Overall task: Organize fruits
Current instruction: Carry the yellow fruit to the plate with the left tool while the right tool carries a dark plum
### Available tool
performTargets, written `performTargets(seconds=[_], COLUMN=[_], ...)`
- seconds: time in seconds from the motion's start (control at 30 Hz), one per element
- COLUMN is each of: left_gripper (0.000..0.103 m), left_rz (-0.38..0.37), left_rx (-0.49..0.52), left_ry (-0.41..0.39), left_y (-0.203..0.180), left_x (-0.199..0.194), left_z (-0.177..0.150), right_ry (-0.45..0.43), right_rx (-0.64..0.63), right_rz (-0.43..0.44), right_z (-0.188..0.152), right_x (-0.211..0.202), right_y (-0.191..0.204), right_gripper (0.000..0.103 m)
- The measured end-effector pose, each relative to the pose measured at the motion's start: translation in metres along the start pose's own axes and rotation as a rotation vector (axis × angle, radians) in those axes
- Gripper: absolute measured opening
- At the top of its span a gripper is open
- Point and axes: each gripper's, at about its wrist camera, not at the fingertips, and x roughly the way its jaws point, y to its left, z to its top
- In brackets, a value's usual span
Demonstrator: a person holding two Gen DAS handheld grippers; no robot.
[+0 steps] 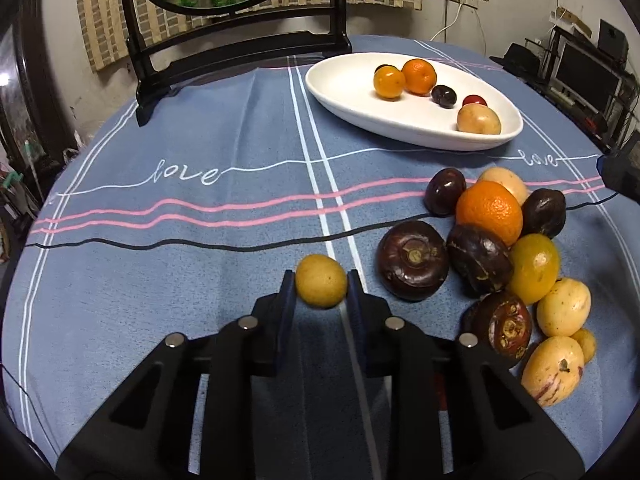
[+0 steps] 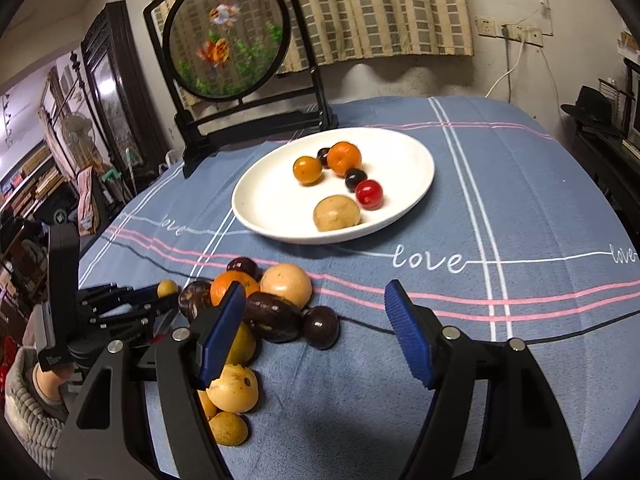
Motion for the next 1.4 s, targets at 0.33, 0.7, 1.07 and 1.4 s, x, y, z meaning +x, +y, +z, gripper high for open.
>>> performTargets(seconds=[0.33,0.7,1.07,1.4], left_gripper=[0.026,0.026,0.026,0.026], left_rz=[0.001,-0.001,-0.016,-0.028], left_rx=[-0.009,-0.009,-0.022,-0.034], left_ry=[0.002,0.002,0.005,-0.002], left_y=[0.001,0.001,0.003,0.005], left_x=[0.0,0.0,0.002,0.001], left_z=[0.001,0.0,0.001,0.001], right_ry=[0.128,0.143,0.157,0.128], right_rx=[-0.036,-0.142,-0.079,-0.112], right_rz=[-0.118,-0.088,0.006,-0.007], right_z=[-0.013,-0.023,-0.018,-0.016], right_x=[0.026,0.043,0.051,0.043], right_y=[-0.009,0.003,-0.002,0.003], right_gripper=[0.072,0.037,0.033,0.024])
